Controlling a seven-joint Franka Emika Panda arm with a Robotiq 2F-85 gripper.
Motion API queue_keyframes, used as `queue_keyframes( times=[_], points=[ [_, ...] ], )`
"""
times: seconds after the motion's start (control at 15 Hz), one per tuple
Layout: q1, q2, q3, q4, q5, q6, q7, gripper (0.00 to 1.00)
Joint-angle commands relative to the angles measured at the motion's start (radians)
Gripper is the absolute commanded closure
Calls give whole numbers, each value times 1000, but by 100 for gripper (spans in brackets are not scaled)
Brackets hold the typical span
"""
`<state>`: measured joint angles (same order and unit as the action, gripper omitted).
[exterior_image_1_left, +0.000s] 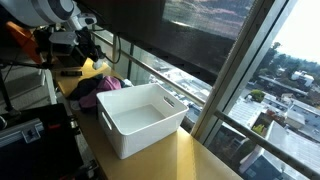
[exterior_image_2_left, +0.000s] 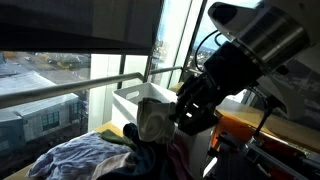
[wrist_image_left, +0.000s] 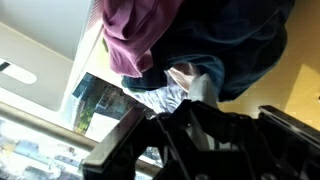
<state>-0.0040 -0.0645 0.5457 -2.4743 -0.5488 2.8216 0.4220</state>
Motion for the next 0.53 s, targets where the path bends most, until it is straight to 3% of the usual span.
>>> queue_keyframes(
  times=[0.0,0.33,0.4,0.47],
  points=[
    [-24,113,7,149,-168,-56,134,98],
    [18,284,-13,295,-367,-143,289,98],
    [27,316,-14,320,-382,-157,303,67],
    [35,347,-16,343,-390,-173,313,65]
  ],
)
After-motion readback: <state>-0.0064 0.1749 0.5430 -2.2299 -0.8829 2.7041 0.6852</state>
